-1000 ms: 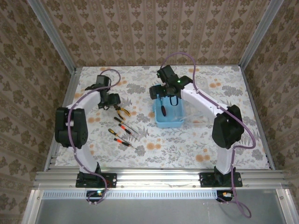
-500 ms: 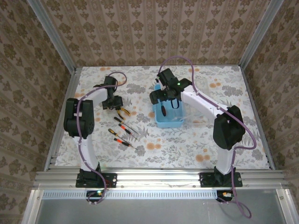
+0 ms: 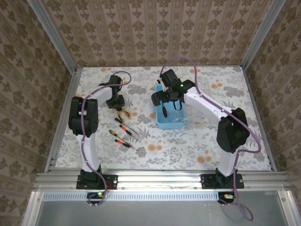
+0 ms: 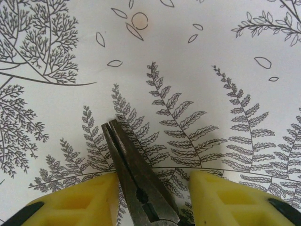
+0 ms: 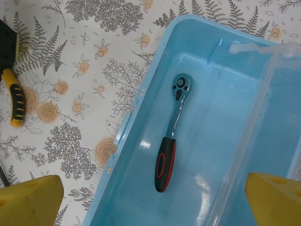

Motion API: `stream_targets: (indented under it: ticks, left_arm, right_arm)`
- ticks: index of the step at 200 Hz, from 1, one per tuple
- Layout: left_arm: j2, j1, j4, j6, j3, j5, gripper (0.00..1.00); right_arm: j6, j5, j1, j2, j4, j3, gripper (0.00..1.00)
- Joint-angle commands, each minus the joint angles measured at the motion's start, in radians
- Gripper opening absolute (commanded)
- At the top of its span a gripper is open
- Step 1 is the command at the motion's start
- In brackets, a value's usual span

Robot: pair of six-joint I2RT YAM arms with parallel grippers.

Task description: Pack the tool kit

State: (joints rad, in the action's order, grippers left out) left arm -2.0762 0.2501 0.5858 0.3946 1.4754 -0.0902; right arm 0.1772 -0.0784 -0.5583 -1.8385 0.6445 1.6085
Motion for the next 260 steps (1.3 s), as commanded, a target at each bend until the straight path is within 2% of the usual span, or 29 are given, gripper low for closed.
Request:
stream_targets:
  ticks: [1, 43, 184, 260]
  left_arm:
    - [-0.054, 0.021, -0.011, 0.024, 0.022, 0.063, 0.41]
    - [-0.075, 0.025, -0.050, 0.052, 0.029, 0.130, 0.34]
    - [-0.151, 0.033, -0.054, 0.060, 0.145, 0.158, 0.10]
    - [-0.100, 0.034, -0.026, 0.036, 0.197, 0.161, 0.00]
  right_arm:
    - [-0.019, 0.003, 0.008, 0.044, -0.006, -0.013, 1.00]
    - [-0.021, -0.001, 0.009, 0.052, -0.005, -0.016, 1.00]
    - [-0.029, -0.013, 0.012, 0.062, 0.002, -0.012, 1.00]
    - [-0.028, -0.006, 0.012, 0.057, 0.006, -0.001, 1.00]
